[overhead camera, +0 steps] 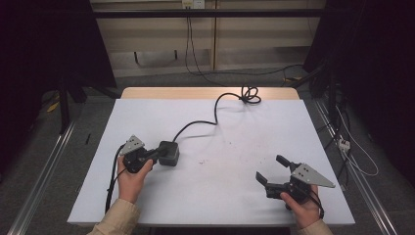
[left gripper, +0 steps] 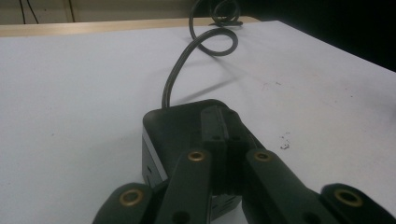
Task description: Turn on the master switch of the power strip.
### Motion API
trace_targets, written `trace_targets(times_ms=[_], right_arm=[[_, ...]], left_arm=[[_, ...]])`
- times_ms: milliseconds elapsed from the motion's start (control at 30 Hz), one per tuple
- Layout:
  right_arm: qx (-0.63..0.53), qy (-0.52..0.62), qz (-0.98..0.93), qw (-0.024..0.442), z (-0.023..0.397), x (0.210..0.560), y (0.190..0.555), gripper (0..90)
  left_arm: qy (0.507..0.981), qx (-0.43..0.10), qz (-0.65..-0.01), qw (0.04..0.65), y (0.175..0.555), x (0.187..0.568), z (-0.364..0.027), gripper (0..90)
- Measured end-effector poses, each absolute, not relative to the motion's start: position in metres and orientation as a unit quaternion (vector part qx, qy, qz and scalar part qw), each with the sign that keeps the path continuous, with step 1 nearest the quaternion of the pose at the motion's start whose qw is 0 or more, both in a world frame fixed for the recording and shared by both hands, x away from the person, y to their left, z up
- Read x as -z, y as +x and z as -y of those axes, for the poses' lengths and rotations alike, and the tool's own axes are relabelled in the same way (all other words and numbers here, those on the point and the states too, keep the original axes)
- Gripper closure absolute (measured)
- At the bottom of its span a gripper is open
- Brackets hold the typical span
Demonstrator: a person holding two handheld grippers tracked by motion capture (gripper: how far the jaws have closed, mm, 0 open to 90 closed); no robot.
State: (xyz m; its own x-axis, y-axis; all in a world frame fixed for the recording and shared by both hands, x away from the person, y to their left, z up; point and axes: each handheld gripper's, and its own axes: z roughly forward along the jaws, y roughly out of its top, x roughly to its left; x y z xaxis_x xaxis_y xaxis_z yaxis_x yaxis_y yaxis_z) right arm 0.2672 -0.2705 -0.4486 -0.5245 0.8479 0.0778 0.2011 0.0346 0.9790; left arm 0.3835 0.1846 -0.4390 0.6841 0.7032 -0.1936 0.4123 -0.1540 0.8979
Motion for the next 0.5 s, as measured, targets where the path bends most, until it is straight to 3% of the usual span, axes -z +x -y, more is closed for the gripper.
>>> trace_targets(times_ms=[500], right_arm=[[-0.571,0.396,-0.66,0.284,0.2702,0.4482,0.2668,3.9]], left_arm=[[0.747,-0.14,-0.376,0.53,0.3827,0.4387,-0.1833,90.0]])
